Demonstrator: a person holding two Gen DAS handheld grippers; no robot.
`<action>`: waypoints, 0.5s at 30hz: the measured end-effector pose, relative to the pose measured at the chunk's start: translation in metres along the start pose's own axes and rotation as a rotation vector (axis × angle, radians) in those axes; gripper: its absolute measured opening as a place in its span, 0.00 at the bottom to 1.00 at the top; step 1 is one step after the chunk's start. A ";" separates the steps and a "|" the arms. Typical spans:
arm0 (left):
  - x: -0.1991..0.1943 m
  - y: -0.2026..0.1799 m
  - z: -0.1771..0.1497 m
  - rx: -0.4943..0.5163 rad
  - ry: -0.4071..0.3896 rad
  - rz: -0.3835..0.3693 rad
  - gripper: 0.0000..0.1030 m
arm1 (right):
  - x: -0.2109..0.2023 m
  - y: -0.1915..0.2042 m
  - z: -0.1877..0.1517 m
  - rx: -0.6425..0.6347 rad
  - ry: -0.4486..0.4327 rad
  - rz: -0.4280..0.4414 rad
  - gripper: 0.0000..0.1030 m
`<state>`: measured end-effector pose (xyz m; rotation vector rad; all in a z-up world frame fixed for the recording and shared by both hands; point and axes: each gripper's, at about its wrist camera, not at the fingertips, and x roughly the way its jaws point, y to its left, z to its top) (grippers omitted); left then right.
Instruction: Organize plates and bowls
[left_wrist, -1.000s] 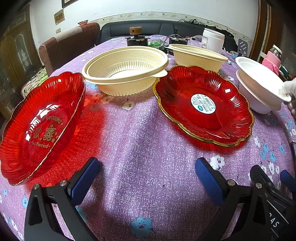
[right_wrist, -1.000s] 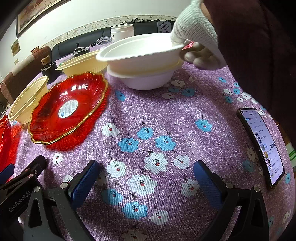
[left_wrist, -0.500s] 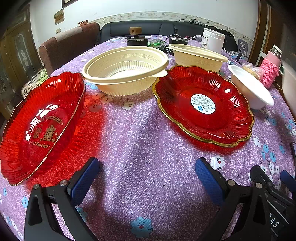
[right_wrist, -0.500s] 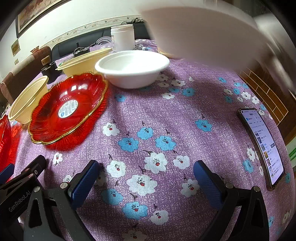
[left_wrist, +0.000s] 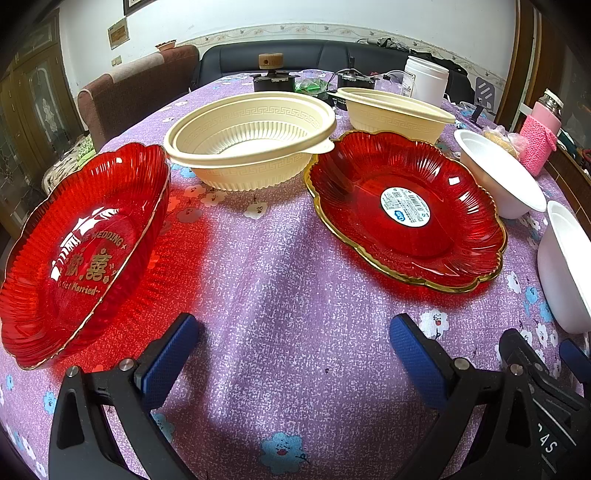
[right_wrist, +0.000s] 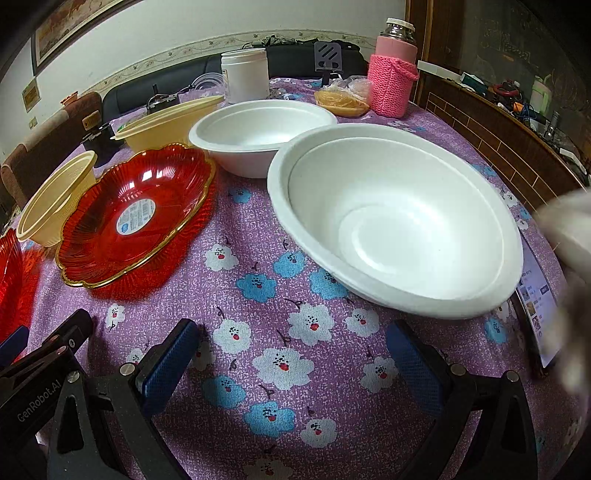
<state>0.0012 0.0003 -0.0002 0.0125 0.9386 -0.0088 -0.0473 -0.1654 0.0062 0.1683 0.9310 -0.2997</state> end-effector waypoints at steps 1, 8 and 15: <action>0.000 0.000 0.000 0.000 0.000 0.000 1.00 | 0.000 0.000 0.000 0.000 0.000 0.000 0.99; 0.000 0.000 0.000 0.000 0.000 0.000 1.00 | 0.000 0.000 0.000 0.000 0.000 0.000 0.99; -0.001 0.000 -0.002 0.001 0.000 -0.001 1.00 | 0.000 0.000 0.000 0.000 0.000 0.000 0.99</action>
